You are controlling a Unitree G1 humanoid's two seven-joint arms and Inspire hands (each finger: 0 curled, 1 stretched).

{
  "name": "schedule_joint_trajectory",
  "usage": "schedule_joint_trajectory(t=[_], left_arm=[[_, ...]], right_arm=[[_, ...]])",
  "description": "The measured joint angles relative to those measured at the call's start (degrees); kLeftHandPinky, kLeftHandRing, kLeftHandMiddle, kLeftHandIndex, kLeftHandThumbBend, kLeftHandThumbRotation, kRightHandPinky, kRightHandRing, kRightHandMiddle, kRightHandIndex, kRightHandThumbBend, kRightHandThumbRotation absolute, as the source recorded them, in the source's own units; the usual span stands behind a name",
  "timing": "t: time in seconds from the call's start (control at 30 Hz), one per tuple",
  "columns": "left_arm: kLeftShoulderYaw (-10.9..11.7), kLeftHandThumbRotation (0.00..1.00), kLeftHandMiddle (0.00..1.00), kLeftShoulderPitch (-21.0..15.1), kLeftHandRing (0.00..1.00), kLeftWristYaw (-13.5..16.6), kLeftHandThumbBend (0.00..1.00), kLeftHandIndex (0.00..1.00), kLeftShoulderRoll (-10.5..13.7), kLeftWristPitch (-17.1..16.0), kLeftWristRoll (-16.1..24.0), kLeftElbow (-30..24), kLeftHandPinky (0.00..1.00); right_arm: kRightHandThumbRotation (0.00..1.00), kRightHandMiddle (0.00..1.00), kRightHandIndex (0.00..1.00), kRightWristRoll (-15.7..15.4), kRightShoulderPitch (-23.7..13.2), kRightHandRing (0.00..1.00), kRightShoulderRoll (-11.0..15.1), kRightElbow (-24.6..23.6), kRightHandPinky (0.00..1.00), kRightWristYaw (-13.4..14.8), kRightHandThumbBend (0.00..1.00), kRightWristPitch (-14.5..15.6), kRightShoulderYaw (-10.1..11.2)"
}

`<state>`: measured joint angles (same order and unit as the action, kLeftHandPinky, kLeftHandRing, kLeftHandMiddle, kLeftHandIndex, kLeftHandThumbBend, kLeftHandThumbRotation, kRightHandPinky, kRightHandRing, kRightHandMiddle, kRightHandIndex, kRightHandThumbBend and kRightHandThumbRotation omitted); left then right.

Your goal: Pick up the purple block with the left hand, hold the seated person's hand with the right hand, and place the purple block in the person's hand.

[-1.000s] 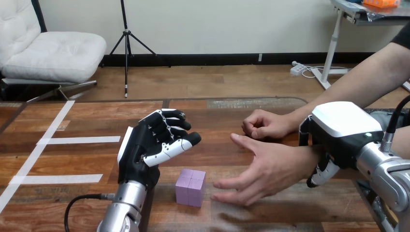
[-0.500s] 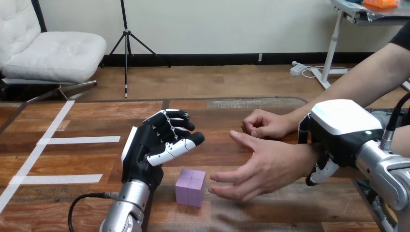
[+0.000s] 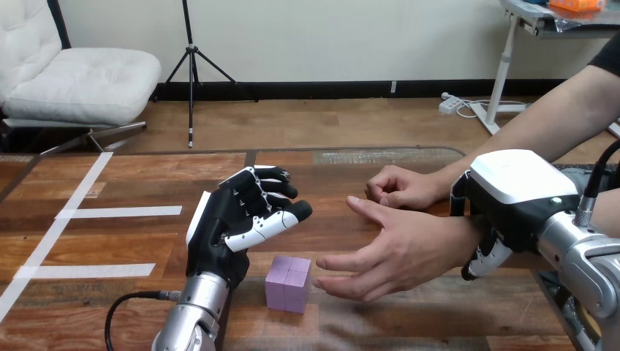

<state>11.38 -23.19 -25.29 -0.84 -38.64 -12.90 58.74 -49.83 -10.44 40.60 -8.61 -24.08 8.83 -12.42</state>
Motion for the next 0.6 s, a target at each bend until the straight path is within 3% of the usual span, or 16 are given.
schedule_joint_trajectory(t=[0.4, 0.6], left_arm=[[-0.4, 0.14, 0.51, 0.0, 0.44, -2.8, 0.91, 0.52, 0.6, 0.5, 0.2, 0.0, 0.39], [-3.9, 0.29, 0.58, 0.0, 0.53, -3.3, 0.88, 0.60, 4.1, 0.2, 7.3, -0.2, 0.47]], right_arm=[[0.00, 0.40, 0.46, 0.0, 0.0, 0.33, 0.0, 0.0, 0.26, 0.0, 0.84, -0.7, 0.0], [0.00, 0.39, 0.45, -0.1, 0.0, 0.32, 0.0, 0.0, 0.25, 0.1, 0.85, -0.9, 0.0]])
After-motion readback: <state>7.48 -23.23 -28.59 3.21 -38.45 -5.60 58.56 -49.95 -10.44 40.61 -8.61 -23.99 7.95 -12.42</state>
